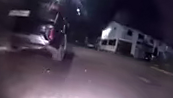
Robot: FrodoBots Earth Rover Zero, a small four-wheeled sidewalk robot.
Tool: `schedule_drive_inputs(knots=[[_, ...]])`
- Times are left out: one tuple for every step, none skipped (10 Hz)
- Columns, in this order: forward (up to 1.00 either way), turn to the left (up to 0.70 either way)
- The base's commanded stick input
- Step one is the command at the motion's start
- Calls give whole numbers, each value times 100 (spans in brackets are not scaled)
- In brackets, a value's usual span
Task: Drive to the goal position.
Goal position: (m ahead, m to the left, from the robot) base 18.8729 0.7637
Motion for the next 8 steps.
schedule_drive_inputs(knots=[[85,0],[85,0],[85,0],[85,0],[85,0],[85,0],[85,0],[85,0]])
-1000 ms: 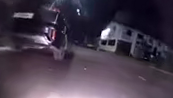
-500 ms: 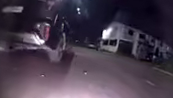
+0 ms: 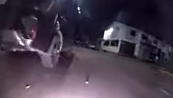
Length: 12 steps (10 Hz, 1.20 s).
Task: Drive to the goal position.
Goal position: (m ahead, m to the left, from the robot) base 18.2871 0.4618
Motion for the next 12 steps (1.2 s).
schedule_drive_inputs(knots=[[85,0],[85,0],[85,0],[85,0],[85,0],[85,0],[85,0],[85,0],[85,0],[85,0],[85,0],[85,-19]])
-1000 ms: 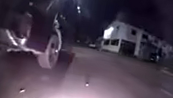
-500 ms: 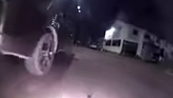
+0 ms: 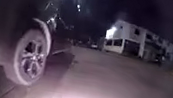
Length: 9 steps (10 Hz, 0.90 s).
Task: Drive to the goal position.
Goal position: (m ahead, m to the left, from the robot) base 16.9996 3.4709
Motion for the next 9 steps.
schedule_drive_inputs(knots=[[85,-25],[85,-4],[85,0],[85,0],[85,0],[85,0],[85,0],[85,0],[85,0]])
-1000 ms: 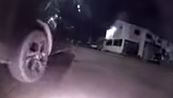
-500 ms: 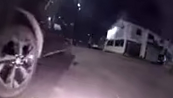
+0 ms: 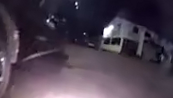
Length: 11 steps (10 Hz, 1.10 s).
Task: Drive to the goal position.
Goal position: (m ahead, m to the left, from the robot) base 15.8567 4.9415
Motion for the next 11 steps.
schedule_drive_inputs(knots=[[85,0],[85,0],[85,0],[85,0],[85,0],[85,0],[85,0],[85,0],[85,0],[85,0],[85,0]])
